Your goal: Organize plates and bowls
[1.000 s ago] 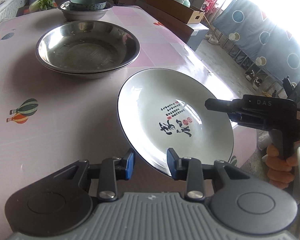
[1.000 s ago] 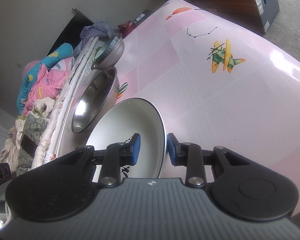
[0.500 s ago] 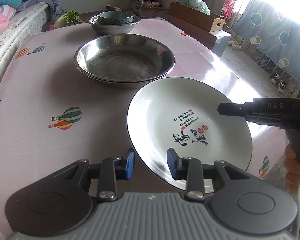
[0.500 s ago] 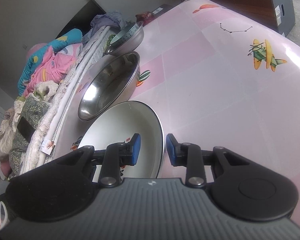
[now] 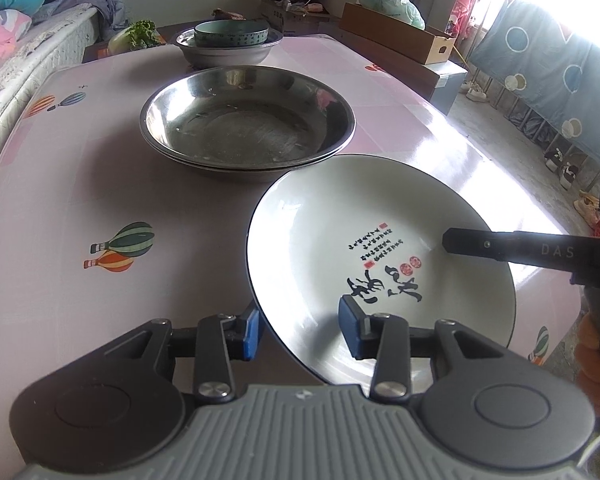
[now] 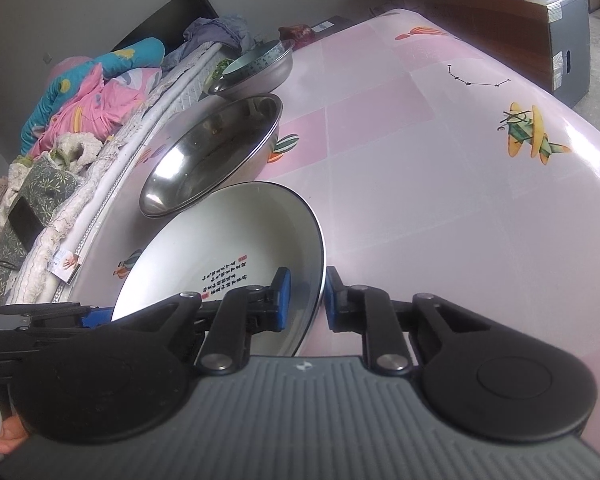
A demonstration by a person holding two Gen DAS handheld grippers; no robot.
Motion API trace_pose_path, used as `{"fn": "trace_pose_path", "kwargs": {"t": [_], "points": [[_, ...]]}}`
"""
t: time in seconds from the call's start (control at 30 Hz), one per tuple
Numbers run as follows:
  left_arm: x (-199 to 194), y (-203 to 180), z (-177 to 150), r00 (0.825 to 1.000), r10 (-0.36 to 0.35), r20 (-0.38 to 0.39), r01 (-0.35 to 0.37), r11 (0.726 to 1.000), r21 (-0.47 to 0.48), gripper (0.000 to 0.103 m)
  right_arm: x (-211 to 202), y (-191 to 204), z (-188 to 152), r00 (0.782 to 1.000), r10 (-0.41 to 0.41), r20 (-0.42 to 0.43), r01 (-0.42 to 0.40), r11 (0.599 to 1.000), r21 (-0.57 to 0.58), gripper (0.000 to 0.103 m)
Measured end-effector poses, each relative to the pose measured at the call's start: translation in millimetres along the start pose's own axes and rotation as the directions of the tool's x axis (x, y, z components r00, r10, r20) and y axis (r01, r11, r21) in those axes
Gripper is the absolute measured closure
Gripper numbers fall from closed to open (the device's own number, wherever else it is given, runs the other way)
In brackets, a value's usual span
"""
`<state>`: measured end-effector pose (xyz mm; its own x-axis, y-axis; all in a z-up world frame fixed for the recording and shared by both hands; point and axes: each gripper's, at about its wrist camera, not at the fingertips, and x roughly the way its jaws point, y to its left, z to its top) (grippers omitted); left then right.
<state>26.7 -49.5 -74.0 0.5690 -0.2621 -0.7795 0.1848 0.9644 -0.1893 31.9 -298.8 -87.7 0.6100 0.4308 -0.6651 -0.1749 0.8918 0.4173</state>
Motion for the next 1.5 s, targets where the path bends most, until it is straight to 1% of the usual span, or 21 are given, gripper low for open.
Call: {"fn": "trace_pose_path", "kwargs": {"t": [0.07, 0.13, 0.2, 0.27, 0.33, 0.43, 0.5, 0.6, 0.8, 0.97, 1.07, 1.17, 1.27, 1.37, 1.5], "points": [[1, -1, 1, 1.0, -0.007, 0.002, 0.007, 1.0, 0.007, 0.058, 1, -2, 1, 1.0, 0.009, 0.001, -0.009, 1.0, 0.004, 0.086], [2, -4, 1, 1.0, -0.005, 0.005, 0.005, 1.0, 0.024, 0.051, 1, -4, 0, 1.0, 0.016, 0.003, -0.016, 1.0, 0.006, 0.087], [4, -6, 1, 1.0, 0.002, 0.01, -0.003, 1.0, 0.028, 0.049, 1, -5, 1, 1.0, 0.023, 0.005, -0.023, 1.0, 0.015, 0.087], [3, -7, 2, 1.0, 0.007, 0.007, -0.007, 1.0, 0.015, 0.05, 2, -7, 1, 1.0, 0.029, 0.006, -0.029, 0.999, 0.027, 0.087], [1, -8, 0, 1.0, 0.0, -0.001, 0.0, 1.0, 0.007, 0.053, 2, -10, 2, 1.0, 0.03, 0.009, -0.03, 0.999, 0.034, 0.086], [-4, -13, -6, 1.0, -0.022, -0.012, 0.022, 0.999, 0.024, 0.053, 2, -12, 4, 1.0, 0.022, 0.016, -0.022, 0.999, 0.039, 0.086], [-4, -15, -8, 1.0, -0.021, -0.008, 0.021, 0.999, 0.035, 0.053, 3, -14, 6, 1.0, 0.024, 0.015, -0.025, 0.999, 0.048, 0.086], [-2, -12, -5, 1.0, -0.029, -0.006, 0.029, 0.999, 0.02, 0.053, 1, -14, 6, 1.0, 0.021, 0.014, -0.022, 0.999, 0.049, 0.086], [3, -11, 0, 1.0, -0.011, -0.007, 0.011, 1.0, 0.029, 0.052, -5, -12, 2, 1.0, -0.004, 0.014, 0.004, 1.0, 0.031, 0.085], [6, -12, 2, 1.0, -0.006, 0.002, 0.006, 1.0, 0.029, 0.052, -4, -11, -2, 1.0, 0.014, 0.022, -0.015, 0.999, 0.03, 0.086], [6, -13, 1, 1.0, 0.001, 0.008, -0.001, 1.0, 0.027, 0.051, -3, -10, -4, 0.999, 0.008, 0.035, -0.009, 1.0, 0.025, 0.085], [5, -14, 1, 1.0, 0.013, 0.013, -0.013, 1.0, 0.027, 0.052, -4, -10, -4, 0.999, 0.018, 0.04, -0.02, 0.999, 0.03, 0.083], [3, -12, 0, 1.0, 0.009, 0.01, -0.01, 1.0, 0.024, 0.052, -6, -7, -7, 0.999, 0.016, 0.035, -0.016, 1.0, 0.007, 0.082], [4, -12, 0, 1.0, 0.013, 0.013, -0.013, 1.0, 0.024, 0.052, -7, -8, -7, 0.999, 0.02, 0.037, -0.021, 1.0, 0.012, 0.083], [5, -14, 0, 1.0, 0.021, 0.021, -0.022, 0.999, 0.029, 0.051, -5, -6, -7, 0.999, 0.008, 0.05, -0.008, 1.0, 0.004, 0.083]]}}
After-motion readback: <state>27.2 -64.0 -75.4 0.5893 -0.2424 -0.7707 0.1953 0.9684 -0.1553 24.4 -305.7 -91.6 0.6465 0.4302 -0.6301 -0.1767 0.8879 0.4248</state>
